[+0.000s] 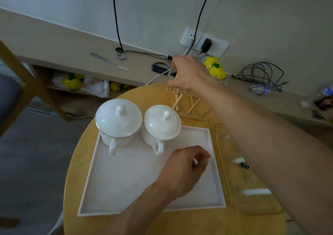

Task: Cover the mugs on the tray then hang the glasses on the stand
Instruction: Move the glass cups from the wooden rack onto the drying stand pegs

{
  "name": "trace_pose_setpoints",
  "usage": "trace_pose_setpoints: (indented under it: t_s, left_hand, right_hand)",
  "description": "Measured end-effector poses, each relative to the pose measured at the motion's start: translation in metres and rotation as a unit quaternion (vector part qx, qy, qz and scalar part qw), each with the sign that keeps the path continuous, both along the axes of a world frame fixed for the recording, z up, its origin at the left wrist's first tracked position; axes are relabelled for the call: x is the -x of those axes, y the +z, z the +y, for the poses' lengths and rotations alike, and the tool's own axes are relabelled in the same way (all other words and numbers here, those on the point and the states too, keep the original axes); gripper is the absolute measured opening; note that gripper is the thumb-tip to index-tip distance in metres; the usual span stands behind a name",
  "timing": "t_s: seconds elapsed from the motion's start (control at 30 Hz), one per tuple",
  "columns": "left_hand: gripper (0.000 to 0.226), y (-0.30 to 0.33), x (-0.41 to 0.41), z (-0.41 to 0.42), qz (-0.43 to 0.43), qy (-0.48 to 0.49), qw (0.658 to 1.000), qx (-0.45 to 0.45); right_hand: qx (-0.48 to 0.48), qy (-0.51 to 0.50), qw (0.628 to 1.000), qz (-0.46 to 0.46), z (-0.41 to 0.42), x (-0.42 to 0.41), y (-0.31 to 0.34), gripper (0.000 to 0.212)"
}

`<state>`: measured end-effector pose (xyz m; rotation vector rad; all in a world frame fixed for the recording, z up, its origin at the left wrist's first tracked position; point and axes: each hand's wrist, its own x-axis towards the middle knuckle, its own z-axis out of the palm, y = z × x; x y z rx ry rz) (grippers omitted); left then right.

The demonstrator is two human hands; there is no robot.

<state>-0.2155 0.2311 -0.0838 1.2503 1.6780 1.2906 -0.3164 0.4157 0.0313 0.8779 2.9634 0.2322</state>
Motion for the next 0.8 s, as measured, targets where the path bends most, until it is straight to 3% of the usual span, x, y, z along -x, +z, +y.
trace_pose_setpoints:
  t_s: [0.23,0.43,0.8]
  left_hand:
    - [0.021,0.007,-0.003,-0.003,0.008,-0.005,1.000,-0.003]
    - [0.019,0.010,-0.012,-0.007,0.032,-0.016,0.999,0.005]
    - [0.015,0.011,-0.035,-0.017,0.041,-0.013,0.999,0.000]
  right_hand:
    - [0.012,-0.032,0.996,0.088,-0.015,-0.030,0.048,0.051]
    - [0.025,-0.098,0.981,0.165,-0.048,-0.119,0.099,0.044]
    - [0.041,-0.258,0.957,0.127,-0.098,-0.275,0.110,0.049]
